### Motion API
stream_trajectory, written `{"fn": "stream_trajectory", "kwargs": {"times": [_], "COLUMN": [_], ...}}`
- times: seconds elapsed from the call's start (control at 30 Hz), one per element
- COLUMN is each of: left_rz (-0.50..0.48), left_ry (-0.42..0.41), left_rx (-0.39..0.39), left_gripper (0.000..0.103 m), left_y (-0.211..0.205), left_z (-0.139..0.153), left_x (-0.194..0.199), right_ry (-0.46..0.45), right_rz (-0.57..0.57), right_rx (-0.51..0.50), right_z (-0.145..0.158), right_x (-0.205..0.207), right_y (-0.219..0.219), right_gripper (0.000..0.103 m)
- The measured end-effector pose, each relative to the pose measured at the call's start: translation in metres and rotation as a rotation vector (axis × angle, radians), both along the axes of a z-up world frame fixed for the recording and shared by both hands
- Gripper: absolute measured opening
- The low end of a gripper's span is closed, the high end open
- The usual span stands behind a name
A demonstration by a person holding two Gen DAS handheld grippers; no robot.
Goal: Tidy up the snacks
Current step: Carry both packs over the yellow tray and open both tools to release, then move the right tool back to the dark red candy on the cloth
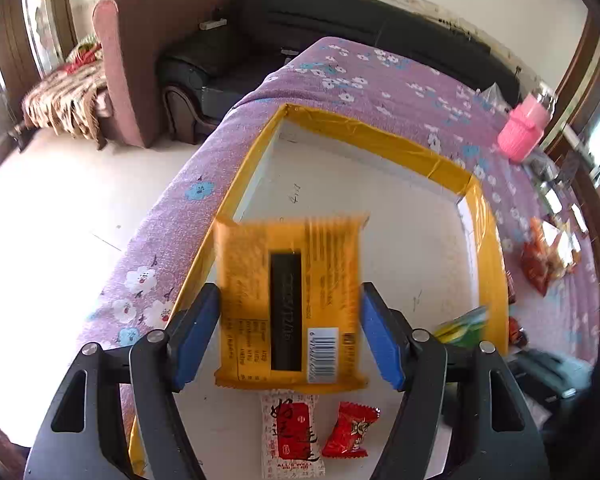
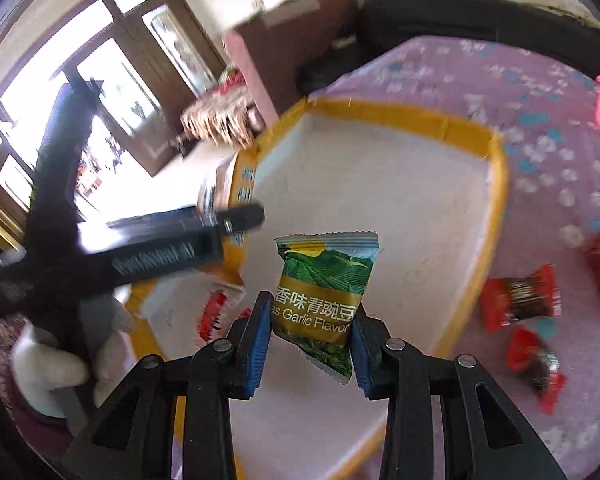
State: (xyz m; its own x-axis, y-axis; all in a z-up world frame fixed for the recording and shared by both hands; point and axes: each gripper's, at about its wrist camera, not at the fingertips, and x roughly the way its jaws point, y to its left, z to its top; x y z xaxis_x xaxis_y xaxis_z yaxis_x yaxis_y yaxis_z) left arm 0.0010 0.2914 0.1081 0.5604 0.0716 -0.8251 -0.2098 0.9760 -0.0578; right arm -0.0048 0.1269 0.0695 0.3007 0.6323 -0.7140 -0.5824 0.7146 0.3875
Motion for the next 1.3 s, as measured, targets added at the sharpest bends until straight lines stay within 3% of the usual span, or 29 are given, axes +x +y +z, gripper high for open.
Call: {"fn": "stream_trajectory", "kwargs": {"times": [0.13,0.33,0.47,0.53,0.7,0.93,1.03,1.13,1.3], "left_rz": [0.007,0.042,0.03,0.004,-0.079,-0.176,-0.161,-0.087,-0.005], "left_ry": [-0.035,-0.101,-0.159,-0.182,-0.228,-0.21,-0.221,-0.236,-0.226], "left_rx": [-0.074,-0.074,-0.125,-0.17,-0.25,-0.208,-0.205,-0.237,-0.276], "left_gripper": [0.07,0.07,0.07,0.07,0.071,0.071,0.071,0.071,0.071], "left_y": [0.007,0.006,-0.016,-0.037,-0.098,-0.161,-0.159,-0.136,-0.103], "left_z": [0.006,0.029,0.045,0.05,0.052,0.043,0.042,0.039,0.029], "left_x": [-0.009,-0.046,-0.076,-0.089,-0.109,-0.103,-0.103,-0.104,-0.104], "right_ry": [-0.013,-0.066,-0.104,-0.128,-0.151,-0.093,-0.061,-0.049,-0.036], "right_rz": [0.012,0.018,-0.013,-0.043,-0.162,-0.34,-0.377,-0.397,-0.377], "right_rx": [-0.04,-0.005,0.058,0.073,0.082,0.083,0.082,0.068,0.042], "right_z": [-0.008,0.003,0.019,0.024,0.022,-0.002,-0.013,-0.016,-0.019], "right_x": [-0.001,-0.018,-0.035,-0.044,-0.057,-0.042,-0.038,-0.033,-0.011], "right_y": [0.014,0.004,-0.031,-0.055,-0.124,-0.207,-0.227,-0.239,-0.223], "right_gripper": [0.04,0.043,0.048,0.053,0.055,0.057,0.057,0.057,0.057]}}
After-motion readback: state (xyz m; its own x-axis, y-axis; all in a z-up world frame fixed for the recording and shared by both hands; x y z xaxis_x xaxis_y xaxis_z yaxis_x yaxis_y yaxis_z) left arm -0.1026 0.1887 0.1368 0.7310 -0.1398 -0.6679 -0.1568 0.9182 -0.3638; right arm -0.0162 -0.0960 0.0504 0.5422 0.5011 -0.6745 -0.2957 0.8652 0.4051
